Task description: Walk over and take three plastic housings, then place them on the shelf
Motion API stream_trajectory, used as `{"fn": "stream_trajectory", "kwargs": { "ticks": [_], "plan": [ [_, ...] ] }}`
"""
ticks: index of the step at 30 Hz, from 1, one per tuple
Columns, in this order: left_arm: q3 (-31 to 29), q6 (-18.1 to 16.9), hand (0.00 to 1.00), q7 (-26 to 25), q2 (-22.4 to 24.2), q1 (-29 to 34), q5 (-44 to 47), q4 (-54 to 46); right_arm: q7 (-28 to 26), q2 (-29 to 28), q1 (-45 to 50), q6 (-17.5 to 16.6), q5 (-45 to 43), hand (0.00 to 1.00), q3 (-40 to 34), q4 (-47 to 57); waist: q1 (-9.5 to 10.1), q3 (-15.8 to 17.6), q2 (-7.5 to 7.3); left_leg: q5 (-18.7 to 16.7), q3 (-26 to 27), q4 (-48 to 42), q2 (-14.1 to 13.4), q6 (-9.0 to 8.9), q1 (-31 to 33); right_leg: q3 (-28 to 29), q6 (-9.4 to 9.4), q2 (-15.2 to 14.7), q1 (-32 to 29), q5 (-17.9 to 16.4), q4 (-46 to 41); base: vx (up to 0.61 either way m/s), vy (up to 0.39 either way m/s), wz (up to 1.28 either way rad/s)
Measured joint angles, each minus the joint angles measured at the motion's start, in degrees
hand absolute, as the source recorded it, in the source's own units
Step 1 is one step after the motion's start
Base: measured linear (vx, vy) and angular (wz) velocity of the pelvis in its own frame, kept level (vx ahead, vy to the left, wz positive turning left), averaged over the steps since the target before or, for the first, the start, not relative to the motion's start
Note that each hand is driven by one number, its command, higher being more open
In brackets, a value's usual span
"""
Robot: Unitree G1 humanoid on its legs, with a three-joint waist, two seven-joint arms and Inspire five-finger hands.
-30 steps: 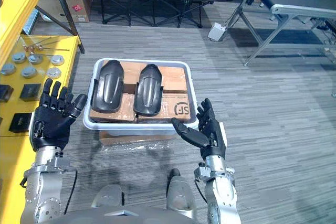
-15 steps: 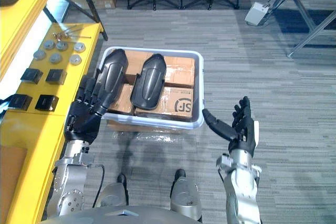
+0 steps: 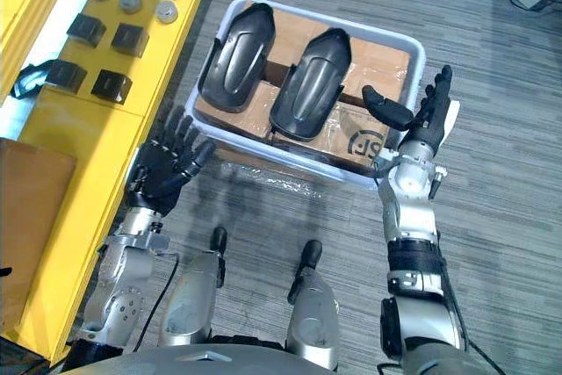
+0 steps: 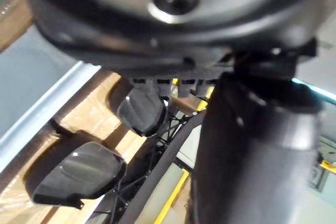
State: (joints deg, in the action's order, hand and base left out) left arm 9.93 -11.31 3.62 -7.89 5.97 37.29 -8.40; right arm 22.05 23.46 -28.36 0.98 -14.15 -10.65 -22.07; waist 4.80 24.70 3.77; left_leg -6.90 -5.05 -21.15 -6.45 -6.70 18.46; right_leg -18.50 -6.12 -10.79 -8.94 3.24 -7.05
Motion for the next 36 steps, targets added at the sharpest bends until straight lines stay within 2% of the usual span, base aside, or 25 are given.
{"fn": "stream_trajectory", "kwargs": {
  "ticks": [6,11,18,22,25,29,30,36],
  "plan": [
    [1.76,0.16,1.0,0.08,-0.44,-1.33,-0.01,2.73,-0.85,4.73,-4.76,3.41,0.0,1.0,1.27,-8.87,1.57,0.7,-0.73,0.18,-0.51,-0.71,0.04,0.27,1.45,-0.8,0.02,-0.01,-0.64,-0.01,-0.47,-0.02,0.004,0.08],
    [3.77,0.03,1.0,0.07,-1.58,-2.22,-0.06,4.88,-3.73,9.12,-10.9,4.96,-0.05,1.0,4.15,-17.44,2.49,0.78,-0.65,0.66,-1.58,-0.92,0.21,0.6,2.79,-1.69,0.06,-0.05,-1.33,-0.04,-1.08,-0.03,-0.001,0.1],
    [6.18,-0.38,1.0,-0.6,-1.44,-4.93,0.0,9.51,-6.47,15.69,-21.69,4.91,1.28,1.0,10.3,-29.39,4.74,2.53,1.14,1.96,-3.88,-1.64,0.89,0.89,6.17,-3.45,0.25,-0.47,-3.66,-0.18,-2.98,-0.06,0.009,0.15],
    [6.71,-1.11,1.0,-1.27,-1.52,-4.69,0.09,11.44,-6.84,17.16,-25.17,5.1,1.59,1.0,12.24,-30.66,6.25,2.65,1.32,2.61,-4.22,-1.55,1.31,0.93,7.25,-3.73,0.26,-1.02,-4.88,-0.21,-3.83,-0.03,0.01,0.1],
    [7.29,-1.35,1.0,-2.02,-1.53,-3.83,0.14,11.9,-7.98,17.34,-27.85,7.29,1.92,1.0,13.56,-31.83,6.47,2.67,1.36,3.03,-4.7,-1.53,1.86,1.08,7.61,-4.35,0.25,-1.48,-4.88,-0.21,-3.84,-0.01,0.023,0.13],
    [8.45,-2.46,1.0,-2.25,-1.42,-3.86,0.14,12.5,-8.68,17.33,-28.63,14.54,1.43,1.0,13.73,-35.93,7.83,2.71,1.46,3.39,-5.25,-1.59,1.91,1.21,8.21,-5.06,0.24,-1.73,-4.93,-0.21,-4.01,-0.03,0.007,0.1],
    [8.43,-2.73,1.0,-2.27,-1.37,-3.75,0.22,12.5,-8.68,17.32,-28.61,15.5,1.39,1.0,13.73,-36.49,7.87,2.73,1.49,3.43,-5.24,-1.59,1.99,1.22,8.21,-5.06,0.24,-1.81,-4.93,-0.21,-4.03,-0.02,0.013,0.04],
    [8.41,-3.79,1.0,-2.78,-0.9,-3.69,0.33,12.5,-8.55,17.29,-28.39,18.25,2.68,1.0,13.6,-36.65,7.81,2.99,2.03,3.7,-5.19,-1.33,2.24,1.56,8.11,-5.06,0.18,-2.2,-4.93,-0.23,-4.65,-0.04,0.013,0.02]
  ]
}}
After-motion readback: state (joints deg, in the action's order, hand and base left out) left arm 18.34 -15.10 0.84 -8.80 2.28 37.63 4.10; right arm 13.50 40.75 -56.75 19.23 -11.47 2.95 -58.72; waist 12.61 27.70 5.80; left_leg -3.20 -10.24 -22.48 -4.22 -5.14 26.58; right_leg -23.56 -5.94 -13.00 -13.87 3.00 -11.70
